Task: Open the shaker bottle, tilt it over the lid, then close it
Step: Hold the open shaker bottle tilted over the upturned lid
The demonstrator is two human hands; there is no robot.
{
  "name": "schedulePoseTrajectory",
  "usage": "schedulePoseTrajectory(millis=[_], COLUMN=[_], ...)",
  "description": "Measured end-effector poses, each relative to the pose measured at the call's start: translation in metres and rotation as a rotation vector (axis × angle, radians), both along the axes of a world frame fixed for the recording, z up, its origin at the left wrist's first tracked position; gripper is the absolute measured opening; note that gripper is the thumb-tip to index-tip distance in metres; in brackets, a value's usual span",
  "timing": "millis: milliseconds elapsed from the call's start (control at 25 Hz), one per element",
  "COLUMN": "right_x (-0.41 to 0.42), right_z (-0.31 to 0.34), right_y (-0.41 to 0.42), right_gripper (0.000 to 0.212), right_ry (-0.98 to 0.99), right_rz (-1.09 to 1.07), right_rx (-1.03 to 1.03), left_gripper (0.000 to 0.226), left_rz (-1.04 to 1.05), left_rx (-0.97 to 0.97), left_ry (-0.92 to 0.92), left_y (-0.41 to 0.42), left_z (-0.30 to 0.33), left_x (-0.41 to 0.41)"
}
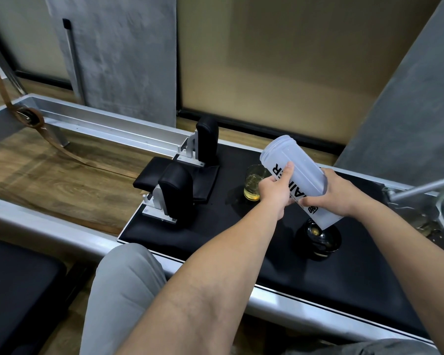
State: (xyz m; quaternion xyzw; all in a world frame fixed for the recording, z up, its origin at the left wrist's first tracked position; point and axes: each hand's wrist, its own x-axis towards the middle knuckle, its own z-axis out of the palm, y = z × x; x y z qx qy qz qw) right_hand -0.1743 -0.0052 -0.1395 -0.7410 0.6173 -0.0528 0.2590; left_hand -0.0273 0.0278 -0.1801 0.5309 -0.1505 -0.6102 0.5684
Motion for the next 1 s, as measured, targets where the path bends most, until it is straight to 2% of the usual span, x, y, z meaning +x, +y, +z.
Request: schedulePoseTrajectory(millis=[1000], right_x=[-0.0002], right_z=[-0.0010], right_y=[-0.0018], right_gripper=[0.095], right_ry=[0.036], right_rz=[0.012], right_rx=[-0.002], left_gripper=[0.040], left_rz=[0.004], left_rx=[0.013], left_ry=[0.028], left_y=[0.0022], left_z=[0.0000], left_x=[0.0007])
